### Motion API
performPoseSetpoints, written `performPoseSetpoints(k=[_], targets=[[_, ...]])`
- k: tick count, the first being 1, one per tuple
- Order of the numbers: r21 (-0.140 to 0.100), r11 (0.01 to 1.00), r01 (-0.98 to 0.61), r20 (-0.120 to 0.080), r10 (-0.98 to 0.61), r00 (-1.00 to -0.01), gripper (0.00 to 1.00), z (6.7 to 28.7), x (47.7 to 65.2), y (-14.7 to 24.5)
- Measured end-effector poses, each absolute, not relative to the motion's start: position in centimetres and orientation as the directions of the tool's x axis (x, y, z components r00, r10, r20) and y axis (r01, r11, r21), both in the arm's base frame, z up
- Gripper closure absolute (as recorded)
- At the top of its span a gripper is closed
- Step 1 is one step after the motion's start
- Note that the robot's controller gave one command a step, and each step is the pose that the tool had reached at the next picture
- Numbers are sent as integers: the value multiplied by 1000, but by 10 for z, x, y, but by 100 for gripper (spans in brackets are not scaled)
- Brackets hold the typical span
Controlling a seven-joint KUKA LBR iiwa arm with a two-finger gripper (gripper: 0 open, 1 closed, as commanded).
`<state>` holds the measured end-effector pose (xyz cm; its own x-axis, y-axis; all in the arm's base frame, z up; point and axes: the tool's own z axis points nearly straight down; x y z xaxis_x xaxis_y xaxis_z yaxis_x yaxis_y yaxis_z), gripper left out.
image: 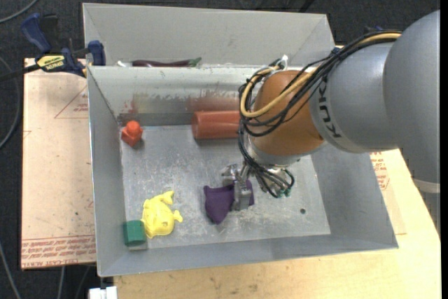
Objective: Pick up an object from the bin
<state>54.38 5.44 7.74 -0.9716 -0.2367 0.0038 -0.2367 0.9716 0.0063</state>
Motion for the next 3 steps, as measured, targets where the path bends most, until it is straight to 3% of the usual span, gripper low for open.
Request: performPoseSetpoints(k=[1,2,3], targets=[[4,973,-230,-12,-230,-973,100,110,549,67],[1,831,-557,-10,-557,-831,100,276,580,42],[2,831,-556,-9,-556,-831,100,275,580,42]])
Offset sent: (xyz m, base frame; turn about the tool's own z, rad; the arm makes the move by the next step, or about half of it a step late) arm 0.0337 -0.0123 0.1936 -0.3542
